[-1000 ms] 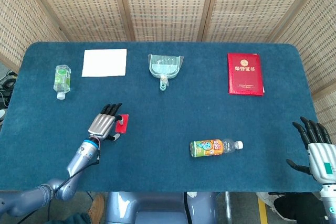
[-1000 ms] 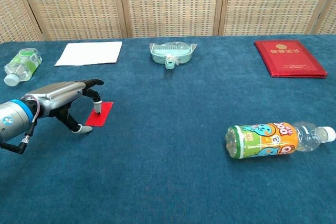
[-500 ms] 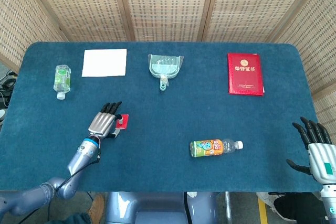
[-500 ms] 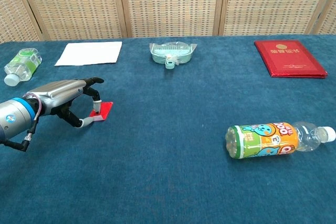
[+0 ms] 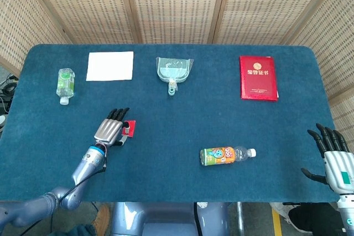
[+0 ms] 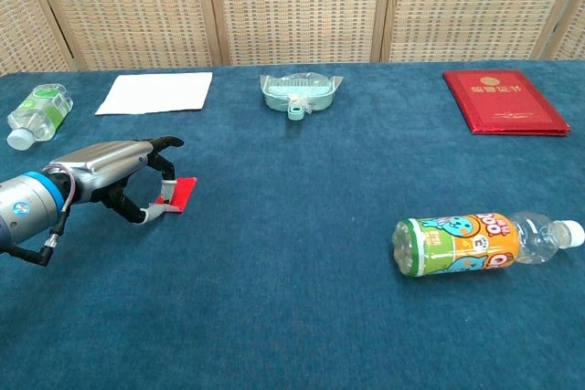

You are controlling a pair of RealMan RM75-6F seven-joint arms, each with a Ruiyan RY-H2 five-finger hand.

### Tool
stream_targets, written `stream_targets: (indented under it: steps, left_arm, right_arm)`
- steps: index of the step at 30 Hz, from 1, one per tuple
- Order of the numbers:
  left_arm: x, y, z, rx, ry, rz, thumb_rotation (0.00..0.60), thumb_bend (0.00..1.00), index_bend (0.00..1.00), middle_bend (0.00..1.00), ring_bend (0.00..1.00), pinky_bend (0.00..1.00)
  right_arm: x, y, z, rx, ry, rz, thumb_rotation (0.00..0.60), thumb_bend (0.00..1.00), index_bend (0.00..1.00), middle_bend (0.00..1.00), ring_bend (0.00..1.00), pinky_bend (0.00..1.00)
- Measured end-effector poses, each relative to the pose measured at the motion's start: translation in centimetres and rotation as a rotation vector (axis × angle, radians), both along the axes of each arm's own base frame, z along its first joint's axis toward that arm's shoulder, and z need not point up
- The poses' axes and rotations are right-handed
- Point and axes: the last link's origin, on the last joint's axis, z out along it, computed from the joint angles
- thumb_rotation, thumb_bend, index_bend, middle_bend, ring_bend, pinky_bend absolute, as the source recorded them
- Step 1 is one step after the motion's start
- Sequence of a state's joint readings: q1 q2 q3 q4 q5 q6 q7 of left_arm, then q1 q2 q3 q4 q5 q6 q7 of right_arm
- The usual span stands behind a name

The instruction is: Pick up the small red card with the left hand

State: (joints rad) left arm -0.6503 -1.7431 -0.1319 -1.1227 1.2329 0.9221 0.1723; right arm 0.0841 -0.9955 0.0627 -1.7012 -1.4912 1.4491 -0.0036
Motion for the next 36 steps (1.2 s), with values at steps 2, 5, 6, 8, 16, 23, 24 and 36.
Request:
stream_targets:
  steps: [2,5,6,8,16,23,24,36]
  left_arm:
    - [0.0,0.0,0.0,0.0,0.007,-0.002,0.6,0.44,0.56,0.0,0.0,0.0]
    - [-0.1,0.0,-0.1,-0.001,0.021,-0.003,0.6,0.43,0.6,0.0,0.0,0.0]
    - [-0.1,0.0,-0.2,-0.002,0.024,-0.001,0.6,0.42,0.62,0.0,0.0,0.0]
    - [-0.1,0.0,-0.2,-0.002,0.026,0.003,0.6,0.41,0.63,0.0,0.0,0.0]
    - [0.3,0.2,-0.2,0.006,0.024,0.01,0.6,0.4,0.65,0.0,0.0,0.0]
    - [1.3,1.9,0.6,0.033,0.0,0.005,0.6,0.4,0.65,0.0,0.0,0.0]
    - [1.4,2.4,0.8,0.042,0.001,0.004,0.6,0.4,0.65,0.0,0.0,0.0]
    - [5.3,10.2,6.2,0.268,-0.172,-0.007,0.6,0.4,0.66,0.0,0.0,0.0]
  right_arm:
    - [0.0,0.0,0.0,0.001,0.0,0.0,0.6,0.0,0.11,0.0,0.0,0.0]
    - [0.0,0.0,0.0,0.001,-0.001,0.0,0.6,0.0,0.11,0.0,0.0,0.0]
    - [0.0,0.0,0.0,0.002,-0.002,0.0,0.6,0.0,0.11,0.0,0.0,0.0]
    - [0.0,0.0,0.0,0.003,-0.003,-0.001,0.6,0.0,0.11,0.0,0.0,0.0]
    - [0.0,0.0,0.0,0.005,-0.005,0.001,0.6,0.0,0.12,0.0,0.0,0.0]
    - [0.2,0.1,0.1,-0.005,0.0,0.009,0.6,0.0,0.13,0.0,0.0,0.0]
    - [0.2,0.1,0.1,-0.007,0.0,0.009,0.6,0.0,0.13,0.0,0.0,0.0]
    - [-0.2,-0.6,0.3,-0.025,-0.003,0.004,0.6,0.0,0.14,0.0,0.0,0.0]
